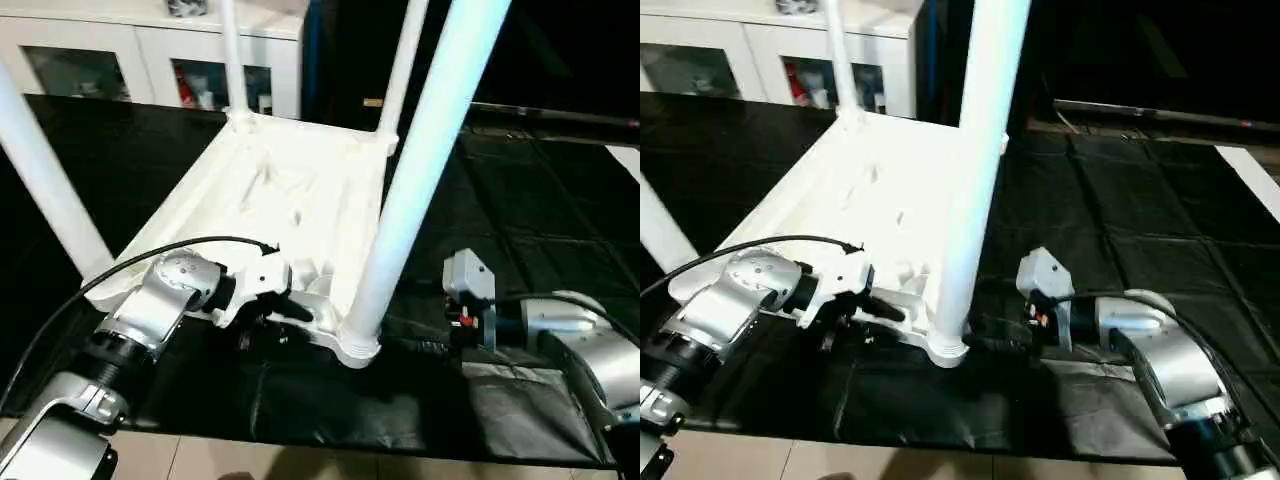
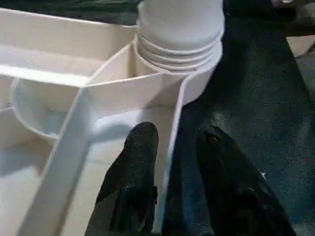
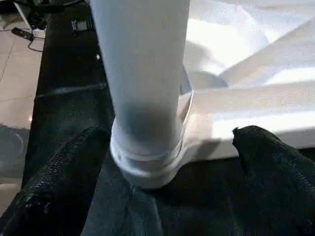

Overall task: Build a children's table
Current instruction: Rotate leg to tighten

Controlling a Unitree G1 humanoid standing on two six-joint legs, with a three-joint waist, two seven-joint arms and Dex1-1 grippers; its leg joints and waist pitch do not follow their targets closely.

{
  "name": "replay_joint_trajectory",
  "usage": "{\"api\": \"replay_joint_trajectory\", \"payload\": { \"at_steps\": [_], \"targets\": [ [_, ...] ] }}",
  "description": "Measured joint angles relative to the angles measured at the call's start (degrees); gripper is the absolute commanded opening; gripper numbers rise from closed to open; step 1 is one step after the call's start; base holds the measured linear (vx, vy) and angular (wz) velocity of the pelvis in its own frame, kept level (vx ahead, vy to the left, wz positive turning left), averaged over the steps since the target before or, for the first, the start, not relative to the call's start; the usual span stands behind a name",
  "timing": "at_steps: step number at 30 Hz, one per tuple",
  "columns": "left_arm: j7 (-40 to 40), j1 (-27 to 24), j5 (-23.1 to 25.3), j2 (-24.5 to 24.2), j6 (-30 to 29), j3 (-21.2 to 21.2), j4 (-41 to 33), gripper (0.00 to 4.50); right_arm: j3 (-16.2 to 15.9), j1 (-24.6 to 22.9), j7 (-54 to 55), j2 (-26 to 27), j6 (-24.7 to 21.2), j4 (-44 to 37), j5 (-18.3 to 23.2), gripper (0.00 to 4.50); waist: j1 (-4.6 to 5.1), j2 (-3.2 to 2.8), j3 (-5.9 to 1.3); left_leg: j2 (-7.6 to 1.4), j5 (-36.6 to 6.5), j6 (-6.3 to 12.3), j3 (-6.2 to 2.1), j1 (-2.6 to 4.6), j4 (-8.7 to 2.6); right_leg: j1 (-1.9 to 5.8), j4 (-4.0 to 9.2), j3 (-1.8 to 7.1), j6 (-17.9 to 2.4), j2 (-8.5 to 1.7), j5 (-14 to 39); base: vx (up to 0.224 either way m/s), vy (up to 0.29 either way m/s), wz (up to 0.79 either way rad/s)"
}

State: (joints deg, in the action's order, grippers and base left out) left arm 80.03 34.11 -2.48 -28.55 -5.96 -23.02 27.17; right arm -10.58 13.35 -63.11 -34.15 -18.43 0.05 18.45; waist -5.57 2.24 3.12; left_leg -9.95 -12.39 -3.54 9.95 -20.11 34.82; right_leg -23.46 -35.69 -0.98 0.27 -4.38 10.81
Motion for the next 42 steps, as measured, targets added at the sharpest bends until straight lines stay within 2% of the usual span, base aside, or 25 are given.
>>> {"api": "replay_joint_trajectory", "payload": {
  "at_steps": [3, 6, 9, 10, 12, 15, 21, 25, 29, 31, 33, 37, 40, 42],
  "targets": [
    [1.1, 1.2, 0.4, 0.0, 0.0, -0.6, 1.7, 1.53, 0.0, 0.0, 0.0, -0.1, 0.0, 0.0, 0.0, 4.50, 0.36, 0.00, 0.00, 0.00, 0.0, -0.02, 0.00, 0.04, 0.02, 0.04, -0.01, 0.00, 0.0, 0.00, 0.0, 0.000, 0.000, 0.00],
    [1.6, 2.2, 1.1, 0.0, 0.3, -0.7, 3.1, 1.17, 0.0, -0.1, 0.0, -0.1, 0.0, -0.1, 0.0, 4.50, 0.52, -0.03, -0.01, 0.00, 0.0, -0.04, -0.01, 0.04, 0.01, 0.06, -0.01, 0.00, 0.0, 0.00, 0.0, 0.000, 0.000, 0.00],
    [1.8, 2.3, 1.1, 0.0, 0.3, -0.7, 3.8, 1.06, 0.0, -0.1, 0.1, -0.1, 0.0, -0.1, 0.0, 4.50, 0.49, -0.04, -0.01, 0.00, 0.0, -0.04, -0.01, 0.04, 0.00, 0.04, 0.00, -0.01, 0.0, 0.00, 0.0, 0.000, 0.000, 0.00],
    [1.9, 2.4, 1.1, 0.1, 0.3, -0.7, 4.1, 0.83, 0.0, -0.2, 0.1, -0.1, 0.0, -0.1, 0.0, 4.50, 0.47, -0.04, -0.01, 0.00, 0.0, -0.04, -0.01, 0.03, -0.01, 0.04, 0.00, -0.01, 0.0, 0.00, 0.0, 0.000, 0.000, 0.00],
    [2.0, 2.7, 1.1, 0.2, 0.3, -0.7, 4.9, 0.74, 0.0, -0.5, 0.1, -0.1, 0.1, -0.5, 0.0, 4.50, 0.46, -0.06, 0.00, 0.00, 0.0, -0.03, -0.01, 0.03, -0.01, 0.04, 0.01, -0.01, 0.0, 0.00, 0.0, 0.000, 0.000, 0.00],
    [2.5, 3.2, 1.2, 0.3, 1.0, -0.7, 5.6, 0.38, 0.0, -0.6, 0.1, -0.1, 0.4, -1.4, -0.1, 4.50, 0.52, -0.12, 0.02, 0.00, 0.0, -0.03, -0.01, 0.03, -0.01, 0.04, 0.03, -0.01, 0.0, 0.00, 0.0, 0.000, 0.000, 0.00],
    [3.0, 3.9, 1.6, 0.6, 1.7, -0.7, 6.7, 0.03, 0.0, -1.7, 0.2, -0.1, 0.5, -1.7, -0.1, 4.50, 0.57, -0.13, 0.03, -0.01, 0.0, -0.03, -0.01, 0.03, -0.04, 0.04, 0.08, -0.01, 0.0, 0.01, 0.0, 0.000, 0.000, 0.00],
    [2.1, 3.9, 2.2, 0.9, 2.2, -0.7, 7.4, 0.03, 0.0, -1.9, 0.3, -0.1, 0.5, -1.7, -0.1, 4.50, 0.81, -0.15, 0.03, -0.01, 0.0, -0.03, 0.00, 0.03, -0.05, 0.11, 0.06, -0.01, 0.0, 0.01, 0.0, 0.000, 0.000, 0.00],
    [-1.0, 3.7, 2.1, 1.9, 0.4, -0.1, 7.4, 0.03, 0.0, -1.9, 0.4, -0.1, 0.5, -1.7, -0.1, 4.50, 0.89, -0.16, 0.04, -0.02, 0.0, -0.08, 0.00, 0.14, -0.04, 0.27, 0.01, -0.01, 0.0, 0.01, 0.0, 0.000, 0.000, 0.00],
    [-3.3, 3.3, 1.3, 2.9, -2.4, 1.2, 7.2, 0.03, 0.0, -1.7, 0.8, 0.3, 0.5, -1.7, -0.1, 4.50, 1.20, -0.16, 0.05, -0.03, 0.1, -0.16, 0.00, 0.15, -0.04, 0.27, 0.00, -0.01, -0.1, 0.02, -0.1, 0.000, 0.000, 0.00],
    [-5.9, 2.2, 0.4, 3.6, -6.2, 3.1, 5.9, 0.03, 0.0, -1.7, 1.0, 0.6, 0.5, -1.7, -0.1, 4.50, 1.97, -0.16, 0.05, -0.04, 0.1, -0.16, 0.00, 0.14, -0.04, 0.24, 0.00, -0.01, -0.1, 0.03, -0.1, 0.000, 0.000, 0.00],
    [-7.9, -0.1, -0.2, 3.1, -9.0, 4.7, 2.0, 0.03, 0.0, -1.4, 1.4, 0.8, 0.5, -1.6, -0.1, 4.50, 2.89, -0.06, 0.08, -0.08, 0.1, -0.16, 0.00, 0.10, -0.26, 0.14, 0.07, -0.03, -0.1, 0.10, -0.1, 0.000, 0.000, 0.00],
    [-6.3, -1.2, -1.1, 2.0, -8.6, 4.7, 0.5, 0.03, 0.0, -0.7, 1.3, 0.9, 0.5, -0.9, -0.1, 4.50, 2.49, -0.06, 0.08, -0.11, 0.1, -0.16, 0.00, -0.01, -0.39, 0.05, 0.17, -0.13, -0.1, 0.12, 0.0, 0.000, 0.000, 0.00],
    [-5.4, -1.5, -0.9, 1.3, -6.3, 4.3, 0.4, 0.03, 0.0, 1.0, 1.6, 1.6, 1.4, 0.5, -0.6, 4.50, 2.21, 0.03, 0.07, -0.11, 0.1, -0.15, 0.00, -0.01, -0.38, 0.03, 0.20, -0.16, -0.1, 0.11, 0.0, 0.000, 0.000, 0.00]
  ]
}}
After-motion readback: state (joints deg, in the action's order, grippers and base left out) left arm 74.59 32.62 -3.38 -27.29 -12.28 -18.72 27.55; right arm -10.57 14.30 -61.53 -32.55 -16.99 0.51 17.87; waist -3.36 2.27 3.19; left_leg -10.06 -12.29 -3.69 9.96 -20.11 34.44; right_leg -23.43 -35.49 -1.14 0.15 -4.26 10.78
